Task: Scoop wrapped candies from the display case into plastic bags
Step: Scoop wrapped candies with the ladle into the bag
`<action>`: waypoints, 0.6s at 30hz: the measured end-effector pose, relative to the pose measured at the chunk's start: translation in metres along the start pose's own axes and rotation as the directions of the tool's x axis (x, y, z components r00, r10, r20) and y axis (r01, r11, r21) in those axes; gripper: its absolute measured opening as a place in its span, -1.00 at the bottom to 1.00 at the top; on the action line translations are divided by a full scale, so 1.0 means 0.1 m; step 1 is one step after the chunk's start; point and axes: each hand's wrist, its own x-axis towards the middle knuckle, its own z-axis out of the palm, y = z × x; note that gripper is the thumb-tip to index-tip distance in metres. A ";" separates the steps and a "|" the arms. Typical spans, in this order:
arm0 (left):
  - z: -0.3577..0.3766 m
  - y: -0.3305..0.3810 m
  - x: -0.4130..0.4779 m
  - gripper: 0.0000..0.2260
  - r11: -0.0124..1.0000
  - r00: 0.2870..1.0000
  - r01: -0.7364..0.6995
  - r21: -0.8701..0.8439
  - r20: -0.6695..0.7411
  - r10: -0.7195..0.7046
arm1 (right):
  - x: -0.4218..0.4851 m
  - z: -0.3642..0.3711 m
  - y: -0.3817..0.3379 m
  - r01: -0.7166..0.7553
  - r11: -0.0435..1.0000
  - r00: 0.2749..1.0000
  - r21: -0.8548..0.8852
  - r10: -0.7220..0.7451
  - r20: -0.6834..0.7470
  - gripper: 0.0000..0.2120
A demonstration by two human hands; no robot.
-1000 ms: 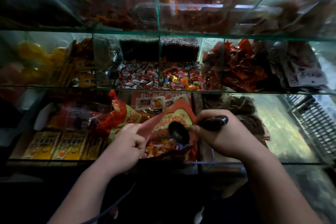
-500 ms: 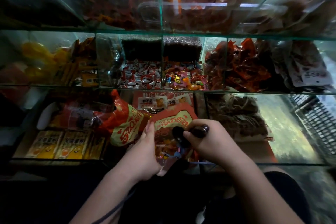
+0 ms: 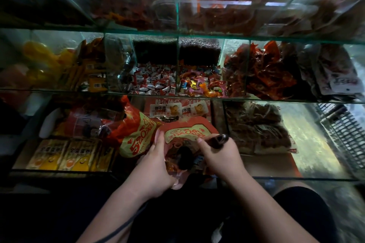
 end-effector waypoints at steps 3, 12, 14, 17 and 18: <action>0.08 -0.01 0.01 0.32 1.000 0.999 -0.016 0.008 -0.030 0.016 | -0.03 0.15 -0.11 0.068 0.989 0.992 -0.131 -0.054 0.112 -0.75; 0.11 0.16 0.08 0.06 0.985 0.988 -0.151 -0.085 -0.038 0.148 | 0.01 -0.49 -0.31 0.272 0.936 0.948 -0.224 -0.220 0.231 -0.90; 0.13 0.26 0.10 0.02 0.977 0.982 -0.188 -0.105 -0.043 0.184 | 0.00 -0.67 -0.38 0.302 0.920 0.948 -0.250 -0.263 0.179 -0.86; 0.13 0.34 0.08 0.00 0.962 0.978 -0.208 -0.177 -0.031 0.206 | -0.06 -0.89 -0.43 0.327 0.900 0.945 -0.286 -0.319 0.077 -0.75; 0.12 0.34 0.06 -0.03 0.950 0.978 -0.210 -0.231 -0.031 0.209 | -0.08 -0.95 -0.44 0.363 0.886 0.929 -0.290 -0.366 0.043 -0.73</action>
